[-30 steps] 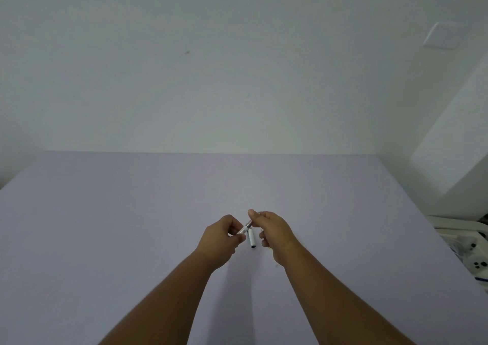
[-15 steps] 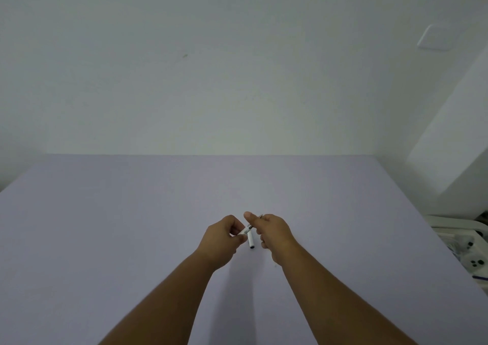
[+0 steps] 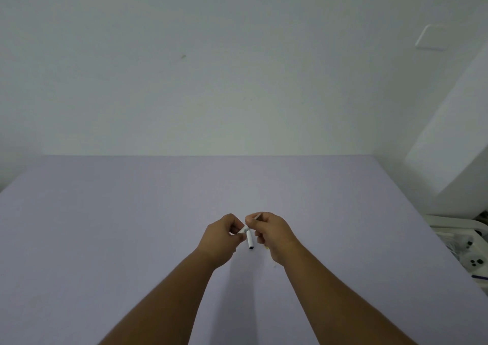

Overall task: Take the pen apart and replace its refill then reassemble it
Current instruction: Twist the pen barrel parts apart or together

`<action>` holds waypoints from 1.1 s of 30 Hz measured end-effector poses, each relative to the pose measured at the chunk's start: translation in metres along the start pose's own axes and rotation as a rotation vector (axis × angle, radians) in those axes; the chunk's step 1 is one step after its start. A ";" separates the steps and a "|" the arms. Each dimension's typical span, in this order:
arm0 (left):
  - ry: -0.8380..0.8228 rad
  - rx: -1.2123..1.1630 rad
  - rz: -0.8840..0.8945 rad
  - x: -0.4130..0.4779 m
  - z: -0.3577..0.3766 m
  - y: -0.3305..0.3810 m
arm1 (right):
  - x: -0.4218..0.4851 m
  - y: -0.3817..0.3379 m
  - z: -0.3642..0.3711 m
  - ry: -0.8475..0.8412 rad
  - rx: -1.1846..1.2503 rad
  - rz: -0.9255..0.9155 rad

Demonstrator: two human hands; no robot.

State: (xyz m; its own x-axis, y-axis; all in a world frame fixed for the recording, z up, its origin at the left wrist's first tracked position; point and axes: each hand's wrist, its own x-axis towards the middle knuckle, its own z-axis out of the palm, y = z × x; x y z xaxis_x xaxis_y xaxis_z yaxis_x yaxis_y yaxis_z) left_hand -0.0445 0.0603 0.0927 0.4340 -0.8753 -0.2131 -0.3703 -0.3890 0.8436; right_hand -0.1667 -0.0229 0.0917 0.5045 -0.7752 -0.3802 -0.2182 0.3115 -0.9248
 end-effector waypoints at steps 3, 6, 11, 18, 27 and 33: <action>-0.011 0.000 0.002 -0.001 0.002 0.001 | 0.002 -0.002 0.002 0.084 -0.117 0.064; -0.004 -0.005 0.001 0.000 0.002 0.002 | 0.001 -0.003 0.000 0.050 -0.030 0.042; -0.008 0.009 0.014 -0.001 0.003 0.004 | -0.001 -0.003 -0.003 0.089 -0.113 0.027; 0.005 0.019 0.010 -0.001 0.003 0.005 | 0.000 -0.001 -0.004 0.048 -0.024 -0.010; 0.007 0.044 0.012 0.001 0.003 0.005 | 0.000 0.002 -0.003 0.049 -0.043 -0.019; -0.002 0.004 -0.005 0.004 0.004 0.005 | 0.004 0.001 -0.002 0.052 -0.023 0.066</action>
State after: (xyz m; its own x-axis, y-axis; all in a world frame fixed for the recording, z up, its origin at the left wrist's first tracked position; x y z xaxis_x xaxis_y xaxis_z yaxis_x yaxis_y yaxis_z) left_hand -0.0478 0.0535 0.0944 0.4341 -0.8740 -0.2183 -0.3714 -0.3944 0.8405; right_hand -0.1660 -0.0269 0.0897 0.4444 -0.7813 -0.4383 -0.2690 0.3503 -0.8972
